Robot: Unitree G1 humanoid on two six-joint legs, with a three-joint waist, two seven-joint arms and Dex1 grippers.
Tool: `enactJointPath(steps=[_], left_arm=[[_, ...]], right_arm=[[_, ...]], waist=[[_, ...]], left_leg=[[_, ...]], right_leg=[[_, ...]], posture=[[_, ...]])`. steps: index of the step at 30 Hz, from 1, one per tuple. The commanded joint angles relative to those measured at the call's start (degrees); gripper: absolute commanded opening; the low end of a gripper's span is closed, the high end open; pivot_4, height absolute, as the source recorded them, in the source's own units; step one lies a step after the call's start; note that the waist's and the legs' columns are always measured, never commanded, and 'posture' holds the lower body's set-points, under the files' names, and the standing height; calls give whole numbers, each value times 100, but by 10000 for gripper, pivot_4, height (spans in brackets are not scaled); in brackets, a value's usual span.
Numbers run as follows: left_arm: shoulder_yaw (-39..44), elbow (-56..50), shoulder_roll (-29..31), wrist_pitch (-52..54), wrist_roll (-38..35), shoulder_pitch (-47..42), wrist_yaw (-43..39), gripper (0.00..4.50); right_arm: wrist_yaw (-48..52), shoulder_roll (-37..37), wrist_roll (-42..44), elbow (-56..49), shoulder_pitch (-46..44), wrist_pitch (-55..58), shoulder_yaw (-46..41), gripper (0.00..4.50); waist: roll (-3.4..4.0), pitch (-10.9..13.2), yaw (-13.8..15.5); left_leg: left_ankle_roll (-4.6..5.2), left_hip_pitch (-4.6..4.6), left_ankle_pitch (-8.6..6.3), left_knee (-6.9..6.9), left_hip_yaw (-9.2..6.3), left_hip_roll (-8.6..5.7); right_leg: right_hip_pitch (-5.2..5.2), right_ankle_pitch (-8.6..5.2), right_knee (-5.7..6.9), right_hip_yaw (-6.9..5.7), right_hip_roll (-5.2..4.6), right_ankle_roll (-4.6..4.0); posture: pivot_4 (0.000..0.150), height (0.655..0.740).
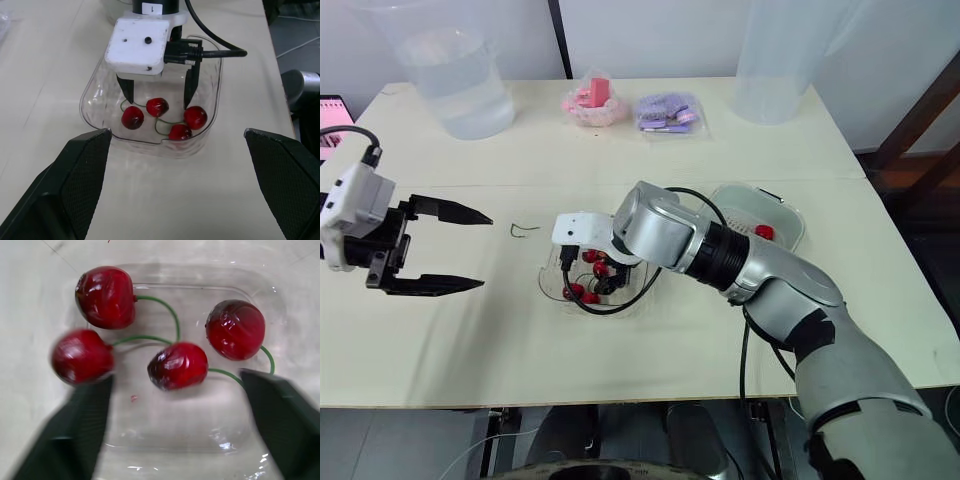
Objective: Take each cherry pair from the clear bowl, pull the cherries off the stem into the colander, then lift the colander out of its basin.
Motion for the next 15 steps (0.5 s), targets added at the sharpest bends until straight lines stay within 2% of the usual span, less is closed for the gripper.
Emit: enactJointPath(steps=[1, 8, 11, 15], left_arm=[[243, -98, 66, -6, -50, 4, 24, 45000], [247, -119, 78, 25, -61, -13, 58, 45000], [256, -132, 76, 33, -66, -7, 74, 45000], [247, -136, 71, 32, -64, -14, 86, 45000]], right_arm=[[0, 98, -24, -23, -25, 19, -178, 43882], [-41, 127, -135, 128, -4, -138, -133, 43882], [-21, 109, -198, 122, 14, -224, -99, 35976], [16, 78, -251, 81, 57, -282, -73, 16513]], waist=[[0, 0, 0], [0, 0, 1], [0, 0, 1], [0, 0, 0]], left_leg=[[0, 0, 0, 0, 0, 0], [0, 0, 0, 0, 0, 0], [0, 0, 0, 0, 0, 0], [0, 0, 0, 0, 0, 0]], right_leg=[[0, 0, 0, 0, 0, 0], [0, 0, 0, 0, 0, 0], [0, 0, -1, 0, 0, 0], [0, 0, 0, 0, 0, 0]], posture=[[1500, 7367], [1500, 7367], [1500, 7367], [1500, 7367]])
